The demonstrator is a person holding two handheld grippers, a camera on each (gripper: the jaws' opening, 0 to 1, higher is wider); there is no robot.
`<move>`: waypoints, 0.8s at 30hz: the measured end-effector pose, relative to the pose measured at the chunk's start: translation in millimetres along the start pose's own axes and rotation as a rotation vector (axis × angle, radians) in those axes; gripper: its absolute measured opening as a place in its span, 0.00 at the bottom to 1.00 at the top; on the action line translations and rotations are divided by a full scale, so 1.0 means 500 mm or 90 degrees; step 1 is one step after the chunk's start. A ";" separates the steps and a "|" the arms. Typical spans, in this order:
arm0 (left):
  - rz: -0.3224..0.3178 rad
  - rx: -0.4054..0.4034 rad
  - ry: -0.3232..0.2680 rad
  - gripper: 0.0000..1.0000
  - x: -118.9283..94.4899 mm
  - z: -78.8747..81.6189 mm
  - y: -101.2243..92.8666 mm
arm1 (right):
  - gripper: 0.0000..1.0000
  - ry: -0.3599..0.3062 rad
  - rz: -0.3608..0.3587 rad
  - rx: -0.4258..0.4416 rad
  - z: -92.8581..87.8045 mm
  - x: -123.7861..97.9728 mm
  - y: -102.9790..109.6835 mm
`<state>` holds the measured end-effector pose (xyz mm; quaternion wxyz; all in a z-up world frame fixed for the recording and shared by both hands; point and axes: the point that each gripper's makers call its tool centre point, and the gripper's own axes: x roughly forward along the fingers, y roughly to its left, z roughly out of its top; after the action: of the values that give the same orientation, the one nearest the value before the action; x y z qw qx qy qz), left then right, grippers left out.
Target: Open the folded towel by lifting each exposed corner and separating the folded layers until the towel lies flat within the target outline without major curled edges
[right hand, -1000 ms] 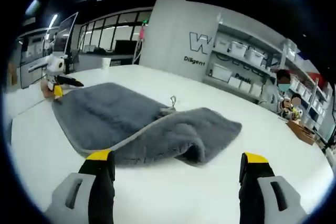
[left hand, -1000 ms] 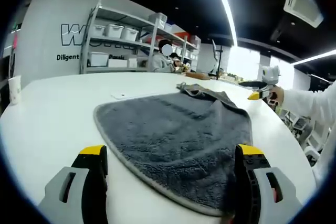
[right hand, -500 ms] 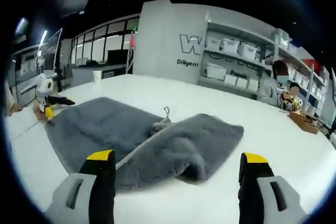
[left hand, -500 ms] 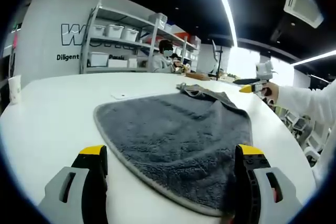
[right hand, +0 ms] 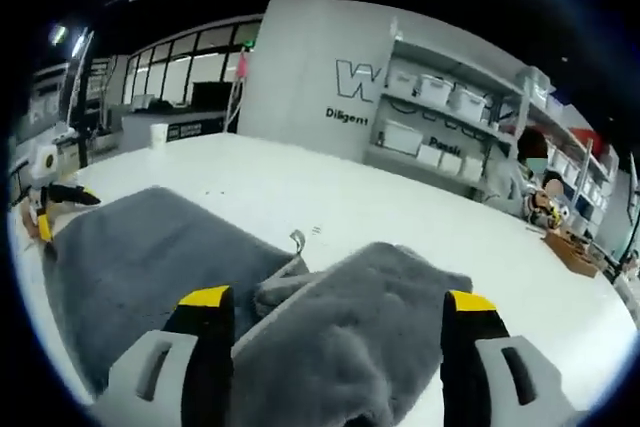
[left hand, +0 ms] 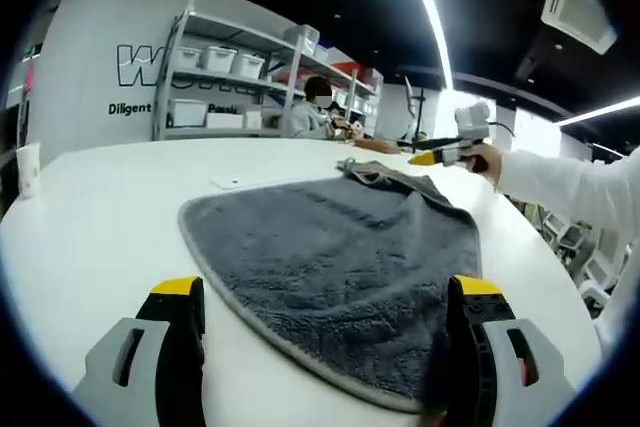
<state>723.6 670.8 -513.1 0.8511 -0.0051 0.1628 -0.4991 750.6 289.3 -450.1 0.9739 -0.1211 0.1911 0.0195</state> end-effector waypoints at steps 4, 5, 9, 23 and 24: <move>-0.001 -0.001 -0.002 1.00 0.000 0.000 -0.002 | 0.72 0.002 -0.011 0.002 0.002 0.035 0.003; -0.001 -0.002 -0.002 1.00 0.000 0.000 -0.003 | 0.70 0.003 -0.023 -0.004 0.003 0.042 -0.001; 0.000 -0.001 -0.002 1.00 0.000 0.000 -0.004 | 0.63 0.003 -0.040 -0.011 0.010 0.065 -0.009; 0.000 -0.002 -0.002 1.00 0.001 -0.001 -0.005 | 0.52 0.116 -0.138 -0.093 -0.029 0.164 -0.010; 0.000 -0.003 -0.002 1.00 0.000 -0.001 -0.005 | 0.51 0.119 -0.143 -0.091 -0.031 0.166 -0.011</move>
<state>721.6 669.6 -513.2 0.8513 -0.0079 0.1627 -0.4988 822.3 279.3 -493.9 0.9368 -0.2121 0.2642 -0.0871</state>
